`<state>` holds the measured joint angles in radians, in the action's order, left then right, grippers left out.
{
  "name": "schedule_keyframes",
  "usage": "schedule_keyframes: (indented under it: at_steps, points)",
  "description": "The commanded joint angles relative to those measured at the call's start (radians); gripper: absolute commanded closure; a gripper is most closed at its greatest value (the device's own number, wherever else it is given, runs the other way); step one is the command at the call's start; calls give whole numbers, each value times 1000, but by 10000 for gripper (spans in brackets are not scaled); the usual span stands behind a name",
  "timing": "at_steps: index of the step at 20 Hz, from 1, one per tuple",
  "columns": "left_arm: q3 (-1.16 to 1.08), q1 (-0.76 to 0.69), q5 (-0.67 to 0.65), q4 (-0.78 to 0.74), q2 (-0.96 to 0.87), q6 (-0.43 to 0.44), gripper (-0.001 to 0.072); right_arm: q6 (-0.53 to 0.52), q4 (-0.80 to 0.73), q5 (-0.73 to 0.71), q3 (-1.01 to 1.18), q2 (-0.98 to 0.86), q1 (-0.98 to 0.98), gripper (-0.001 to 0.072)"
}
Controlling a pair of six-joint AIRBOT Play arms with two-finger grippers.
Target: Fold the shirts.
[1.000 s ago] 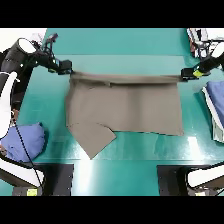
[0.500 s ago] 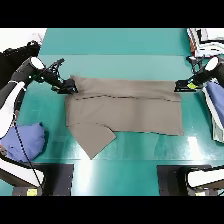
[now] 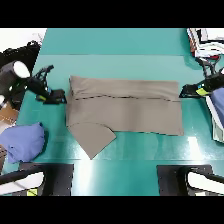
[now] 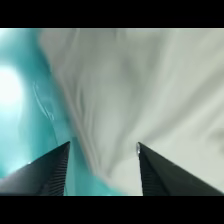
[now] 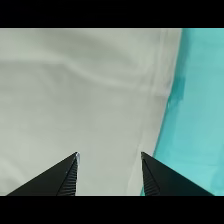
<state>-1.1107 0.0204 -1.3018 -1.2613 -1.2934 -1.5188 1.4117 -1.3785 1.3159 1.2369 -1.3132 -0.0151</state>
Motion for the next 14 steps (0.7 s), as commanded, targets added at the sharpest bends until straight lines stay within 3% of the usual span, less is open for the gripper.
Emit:
schedule_keyframes:
  at_steps: [1,6,14]
  points:
    - [280,0,45,29,216,-65,207,-4,24,-41,-137,137,2,266]
    - [597,0,124,195,398,-79,207,-4,25,-64,-209,227,2,266]
    - [779,0,282,391,410,-14,207,-3,27,-42,-209,241,2,266]
